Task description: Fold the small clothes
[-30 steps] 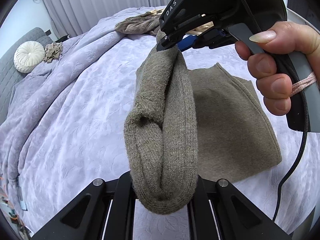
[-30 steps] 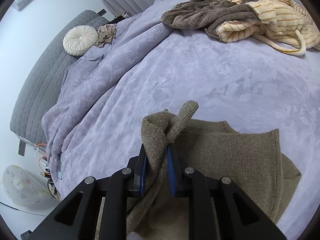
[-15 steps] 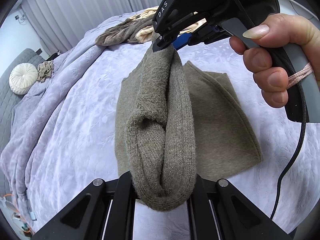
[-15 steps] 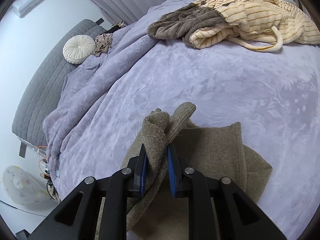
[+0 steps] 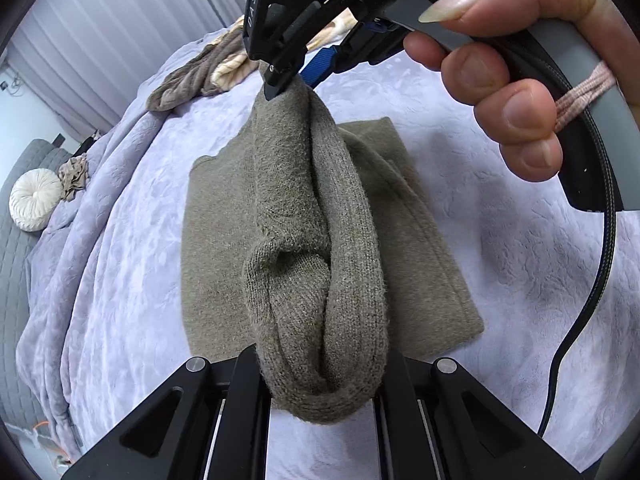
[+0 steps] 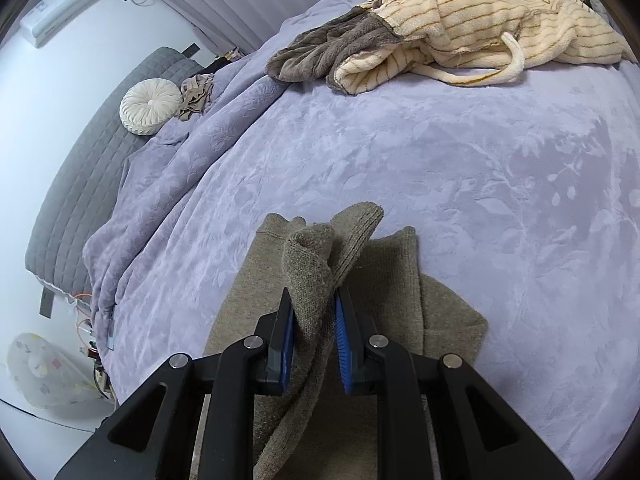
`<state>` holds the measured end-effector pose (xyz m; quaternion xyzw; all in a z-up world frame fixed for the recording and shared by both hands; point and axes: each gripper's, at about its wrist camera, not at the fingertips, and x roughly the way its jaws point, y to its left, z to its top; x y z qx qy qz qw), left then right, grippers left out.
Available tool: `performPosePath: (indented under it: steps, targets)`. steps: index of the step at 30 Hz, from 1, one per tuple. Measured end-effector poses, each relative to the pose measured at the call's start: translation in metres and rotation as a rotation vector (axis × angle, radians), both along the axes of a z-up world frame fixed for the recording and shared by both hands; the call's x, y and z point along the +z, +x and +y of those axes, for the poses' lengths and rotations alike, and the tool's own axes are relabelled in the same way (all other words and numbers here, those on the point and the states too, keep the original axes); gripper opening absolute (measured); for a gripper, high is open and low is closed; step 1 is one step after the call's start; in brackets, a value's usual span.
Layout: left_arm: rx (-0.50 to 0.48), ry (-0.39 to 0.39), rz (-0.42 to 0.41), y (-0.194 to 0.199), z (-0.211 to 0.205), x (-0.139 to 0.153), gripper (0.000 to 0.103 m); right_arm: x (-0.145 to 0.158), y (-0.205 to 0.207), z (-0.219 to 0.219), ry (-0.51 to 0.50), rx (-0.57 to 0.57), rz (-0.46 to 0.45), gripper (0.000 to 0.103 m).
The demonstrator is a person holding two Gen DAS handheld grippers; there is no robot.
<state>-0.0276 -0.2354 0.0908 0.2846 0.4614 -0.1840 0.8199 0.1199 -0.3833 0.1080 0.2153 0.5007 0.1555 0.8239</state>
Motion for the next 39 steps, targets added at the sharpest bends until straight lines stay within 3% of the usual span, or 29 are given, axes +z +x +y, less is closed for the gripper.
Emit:
performPosePath:
  steps: [16,26,27,28,29,30,31,32,36,39]
  targets:
    - [-0.054,0.092,0.015,-0.003,-0.041,-0.033,0.009,-0.046,-0.011,-0.043,0.052,-0.047,0.031,0.02]
    - [-0.054,0.115,0.008,-0.008,-0.049,-0.042,0.01,-0.068,-0.009,-0.043,0.002,-0.061,0.068,0.022]
    - [-0.051,0.107,0.014,-0.008,-0.047,-0.04,0.014,-0.067,-0.008,-0.041,-0.014,-0.059,0.075,0.027]
    - [-0.051,0.092,0.028,-0.007,-0.044,-0.038,0.032,-0.065,-0.009,-0.04,-0.022,-0.059,0.08,0.028]
    - [-0.058,0.06,0.052,-0.009,-0.042,-0.034,0.042,-0.061,-0.009,-0.04,-0.032,-0.063,0.085,0.036]
    - [-0.062,0.027,0.065,-0.01,-0.038,-0.029,0.065,-0.057,-0.011,-0.04,-0.033,-0.063,0.087,0.046]
    - [-0.064,-0.005,0.057,-0.012,-0.033,-0.022,0.08,-0.049,-0.014,-0.041,-0.029,-0.062,0.074,0.051]
    - [-0.075,-0.038,0.048,-0.016,-0.028,-0.015,0.081,-0.041,-0.018,-0.041,-0.032,-0.064,0.053,0.057]
    - [-0.131,-0.205,0.098,-0.033,0.002,0.015,0.081,-0.007,-0.043,-0.036,-0.057,-0.061,-0.031,0.058]
    - [-0.093,-0.311,0.12,-0.027,0.034,0.028,0.081,0.015,-0.066,-0.025,-0.01,-0.012,-0.091,0.058]
